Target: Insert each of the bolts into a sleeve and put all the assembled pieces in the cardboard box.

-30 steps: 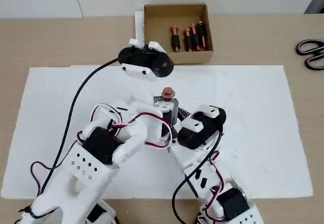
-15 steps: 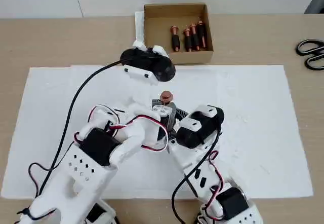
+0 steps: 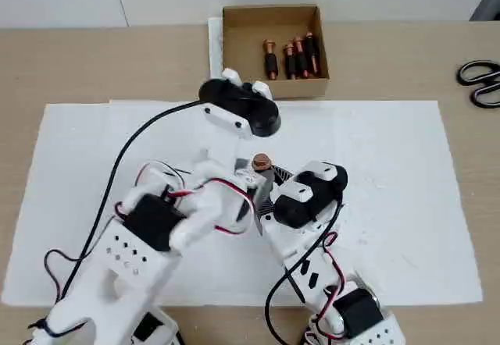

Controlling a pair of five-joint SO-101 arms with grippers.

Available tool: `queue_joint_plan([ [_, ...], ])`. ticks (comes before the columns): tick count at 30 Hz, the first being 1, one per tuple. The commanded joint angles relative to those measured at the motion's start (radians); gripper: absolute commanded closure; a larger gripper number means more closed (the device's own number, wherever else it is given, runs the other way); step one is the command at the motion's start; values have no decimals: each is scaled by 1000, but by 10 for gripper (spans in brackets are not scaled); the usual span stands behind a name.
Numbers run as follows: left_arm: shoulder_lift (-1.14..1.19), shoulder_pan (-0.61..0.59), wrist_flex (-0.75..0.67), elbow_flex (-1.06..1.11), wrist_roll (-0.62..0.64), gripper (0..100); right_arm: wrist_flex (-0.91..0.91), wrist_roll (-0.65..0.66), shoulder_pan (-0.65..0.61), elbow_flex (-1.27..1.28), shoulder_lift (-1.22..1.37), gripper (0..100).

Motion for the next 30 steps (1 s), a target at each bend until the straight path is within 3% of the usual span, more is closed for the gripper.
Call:
queue_joint_plan([
  [1, -9, -92, 2, -76, -72, 866, -25, -5, 2, -17, -15, 995],
  [8, -9, -269, 2, -183, -69, 866, -25, -3, 2, -15, -15, 995],
  [19, -21, -331, 41, -257, -69, 866, -24, -3, 2, -14, -13, 995],
  [25, -123, -571, 43, -268, -69, 866, -25, -2, 131, -23, -13, 995],
  [30, -120, -738, 153, -243, -80, 865, -25, 26, 272, -95, -13, 995],
])
